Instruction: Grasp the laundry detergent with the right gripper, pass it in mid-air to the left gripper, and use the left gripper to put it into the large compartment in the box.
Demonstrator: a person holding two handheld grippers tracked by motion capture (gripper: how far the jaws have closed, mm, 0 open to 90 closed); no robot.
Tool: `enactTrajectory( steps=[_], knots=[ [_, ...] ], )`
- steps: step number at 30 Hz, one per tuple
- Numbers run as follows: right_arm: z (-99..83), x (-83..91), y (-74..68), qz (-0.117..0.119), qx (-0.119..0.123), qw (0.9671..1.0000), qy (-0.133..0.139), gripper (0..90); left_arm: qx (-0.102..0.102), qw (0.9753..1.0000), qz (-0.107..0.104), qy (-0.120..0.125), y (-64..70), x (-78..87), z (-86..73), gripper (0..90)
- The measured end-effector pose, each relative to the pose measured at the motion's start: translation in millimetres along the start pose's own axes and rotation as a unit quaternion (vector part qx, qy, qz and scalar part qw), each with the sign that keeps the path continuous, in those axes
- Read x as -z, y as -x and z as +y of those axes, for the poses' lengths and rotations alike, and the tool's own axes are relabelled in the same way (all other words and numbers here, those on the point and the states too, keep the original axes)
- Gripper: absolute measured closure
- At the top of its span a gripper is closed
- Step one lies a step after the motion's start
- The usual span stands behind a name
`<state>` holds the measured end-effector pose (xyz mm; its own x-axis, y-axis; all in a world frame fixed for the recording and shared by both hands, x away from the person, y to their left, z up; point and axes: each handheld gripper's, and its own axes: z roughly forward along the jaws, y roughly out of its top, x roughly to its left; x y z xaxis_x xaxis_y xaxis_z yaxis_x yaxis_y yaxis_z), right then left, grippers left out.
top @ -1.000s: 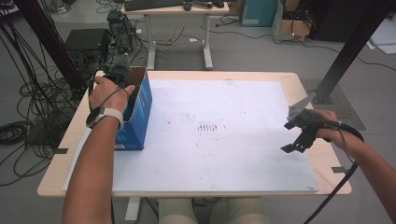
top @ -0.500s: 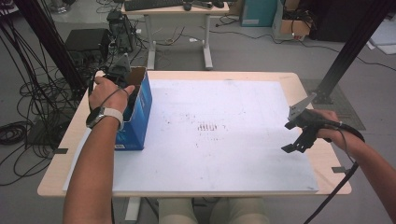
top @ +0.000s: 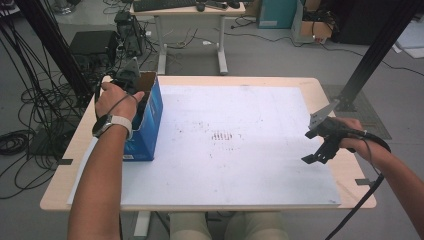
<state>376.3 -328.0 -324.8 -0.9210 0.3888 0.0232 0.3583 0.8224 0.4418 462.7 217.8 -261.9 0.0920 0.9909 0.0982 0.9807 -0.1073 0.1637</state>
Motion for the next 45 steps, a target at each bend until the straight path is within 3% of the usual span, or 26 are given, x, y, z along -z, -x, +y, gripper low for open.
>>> enactTrajectory(
  steps=[9,12,14,17,19,45],
  knots=[
    [0.2,0.2,-1.6,0.0,-0.01,1.0,0.001,3.9,0.001,1.0,0.0,0.001,0.2,0.0,-0.1,37.4],
    [0.1,-0.1,0.2,-0.001,0.001,1.0,0.001,3.9,0.001,1.0,0.001,0.0,0.0,0.1,-0.1,37.4],
    [0.5,0.0,-1.2,0.0,-0.008,1.0,0.0,3.9,0.001,1.0,0.0,0.001,0.0,0.0,-0.2,37.4],
    [1.0,-1.9,1.3,0.001,0.011,0.9999,0.011,3.9,0.001,1.0,0.001,0.0,0.3,0.1,-0.2,37.4],
    [0.9,-0.7,-1.3,0.001,-0.007,1.0,0.002,3.9,0.001,1.0,0.0,0.001,0.3,-0.1,-0.4,37.4],
    [0.9,-0.8,-1.7,0.001,-0.009,1.0,0.0,3.9,0.001,1.0,0.0,0.002,0.3,0.0,-0.9,37.4]
  ],
)
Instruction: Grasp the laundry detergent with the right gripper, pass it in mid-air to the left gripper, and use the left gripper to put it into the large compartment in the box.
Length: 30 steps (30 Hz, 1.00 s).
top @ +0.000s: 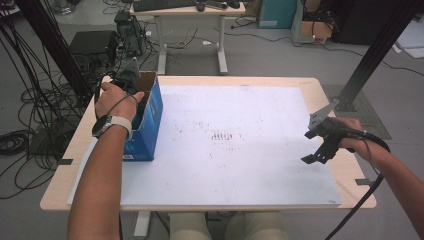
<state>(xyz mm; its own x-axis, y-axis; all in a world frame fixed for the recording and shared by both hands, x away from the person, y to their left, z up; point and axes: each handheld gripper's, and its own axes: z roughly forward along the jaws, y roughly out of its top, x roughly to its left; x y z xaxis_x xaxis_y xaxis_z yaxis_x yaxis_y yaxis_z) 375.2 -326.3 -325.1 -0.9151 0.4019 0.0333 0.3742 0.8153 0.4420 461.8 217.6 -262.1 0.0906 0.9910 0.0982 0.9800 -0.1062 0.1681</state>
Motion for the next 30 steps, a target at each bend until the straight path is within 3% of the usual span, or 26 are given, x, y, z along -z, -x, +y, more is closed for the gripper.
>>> enactTrajectory(
  steps=[30],
  knots=[
    [0.3,-0.3,-0.2,0.001,-0.001,1.0,0.001,3.9,0.003,1.0,-0.002,0.002,-0.4,-0.2,0.1,37.3]
  ],
)
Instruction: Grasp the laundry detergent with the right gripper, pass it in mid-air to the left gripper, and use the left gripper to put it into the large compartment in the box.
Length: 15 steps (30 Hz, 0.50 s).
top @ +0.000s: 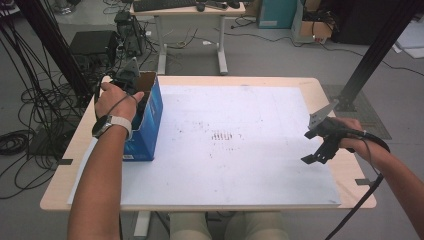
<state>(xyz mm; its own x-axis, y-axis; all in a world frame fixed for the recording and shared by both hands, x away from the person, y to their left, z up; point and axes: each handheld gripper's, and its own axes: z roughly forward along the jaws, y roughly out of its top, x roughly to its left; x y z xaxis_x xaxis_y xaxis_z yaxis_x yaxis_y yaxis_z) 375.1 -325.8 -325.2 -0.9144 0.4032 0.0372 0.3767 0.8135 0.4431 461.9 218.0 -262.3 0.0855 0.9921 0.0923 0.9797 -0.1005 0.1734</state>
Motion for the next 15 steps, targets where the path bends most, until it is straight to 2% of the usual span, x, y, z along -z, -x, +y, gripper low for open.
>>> enactTrajectory(
  steps=[8,15],
  knots=[
    [-0.1,-0.7,0.2,0.001,0.002,1.0,0.0,3.9,-0.002,1.0,-0.001,-0.003,-0.1,0.6,-0.2,37.3],
    [-1.0,-0.3,0.1,0.001,0.0,1.0,0.001,3.9,-0.003,1.0,0.001,0.005,0.2,-0.5,-0.2,37.2]
  ],
)
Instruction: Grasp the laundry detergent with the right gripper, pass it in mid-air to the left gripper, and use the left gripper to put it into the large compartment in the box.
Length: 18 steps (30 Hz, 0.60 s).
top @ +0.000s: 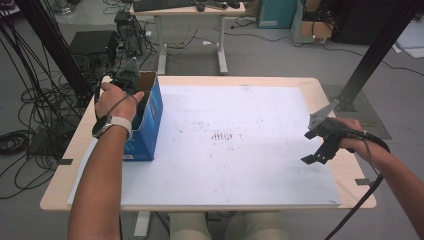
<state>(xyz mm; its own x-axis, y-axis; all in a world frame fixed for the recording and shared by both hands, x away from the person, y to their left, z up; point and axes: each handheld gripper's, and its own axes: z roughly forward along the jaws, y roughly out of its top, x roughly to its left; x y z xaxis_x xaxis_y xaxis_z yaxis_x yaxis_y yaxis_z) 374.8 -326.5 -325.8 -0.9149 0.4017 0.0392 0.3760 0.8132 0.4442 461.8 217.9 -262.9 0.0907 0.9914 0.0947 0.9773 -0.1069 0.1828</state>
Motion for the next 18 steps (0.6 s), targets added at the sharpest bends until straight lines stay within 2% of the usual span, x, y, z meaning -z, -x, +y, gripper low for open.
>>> enactTrajectory(
  steps=[18],
  knots=[
    [0.8,-1.1,0.4,0.002,0.001,1.0,-0.001,3.9,0.0,1.0,0.0,-0.003,-2.3,0.6,-0.2,35.5]
  ],
)
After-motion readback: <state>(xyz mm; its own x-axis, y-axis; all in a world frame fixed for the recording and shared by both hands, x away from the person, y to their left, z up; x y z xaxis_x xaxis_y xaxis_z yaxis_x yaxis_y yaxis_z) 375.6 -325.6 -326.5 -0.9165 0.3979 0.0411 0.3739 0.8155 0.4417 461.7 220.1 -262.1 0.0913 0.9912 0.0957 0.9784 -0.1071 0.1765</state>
